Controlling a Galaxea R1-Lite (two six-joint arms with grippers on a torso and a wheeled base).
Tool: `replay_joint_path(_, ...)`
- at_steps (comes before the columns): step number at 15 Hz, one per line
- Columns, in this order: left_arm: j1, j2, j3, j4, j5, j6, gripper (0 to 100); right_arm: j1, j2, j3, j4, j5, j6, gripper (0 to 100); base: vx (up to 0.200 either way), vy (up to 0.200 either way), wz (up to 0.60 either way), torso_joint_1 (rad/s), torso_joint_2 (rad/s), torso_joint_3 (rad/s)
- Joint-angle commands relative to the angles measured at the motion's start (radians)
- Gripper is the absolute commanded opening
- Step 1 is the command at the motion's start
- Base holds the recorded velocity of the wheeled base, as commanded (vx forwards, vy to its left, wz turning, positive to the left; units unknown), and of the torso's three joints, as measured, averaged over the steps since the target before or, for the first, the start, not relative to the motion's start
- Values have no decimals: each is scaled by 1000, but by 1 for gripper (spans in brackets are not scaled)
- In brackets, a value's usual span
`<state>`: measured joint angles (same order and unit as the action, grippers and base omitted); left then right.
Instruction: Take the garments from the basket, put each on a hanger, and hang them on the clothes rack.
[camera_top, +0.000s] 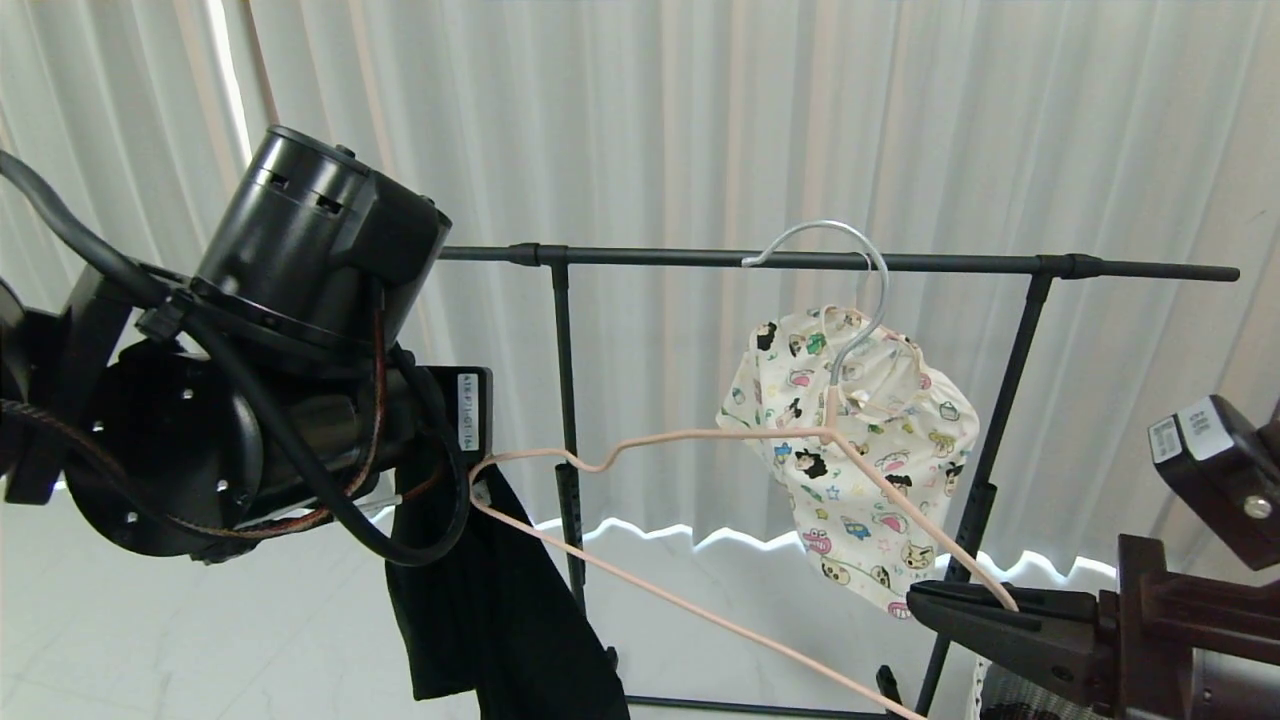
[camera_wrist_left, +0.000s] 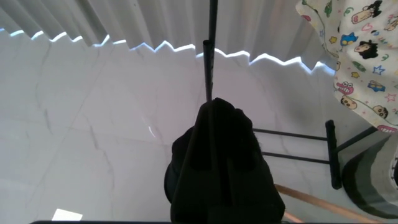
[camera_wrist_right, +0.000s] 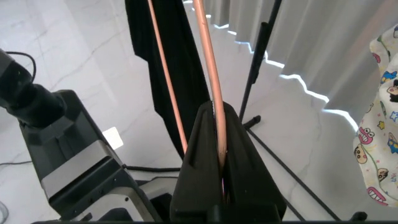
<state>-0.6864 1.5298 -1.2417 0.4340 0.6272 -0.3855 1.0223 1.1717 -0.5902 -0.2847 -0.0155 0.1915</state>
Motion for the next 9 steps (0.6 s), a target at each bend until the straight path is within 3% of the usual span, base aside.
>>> replay_joint_path(1,-2,0,-2,0,0,-1,0,-2,13,-3,-4,0,0,0,0,0,0,0,0,0)
replay_joint_path(9,-68,-2,-15,0,2,-52,0,-2,109,-22,-116,3,0,0,0,0,0,0,0,0)
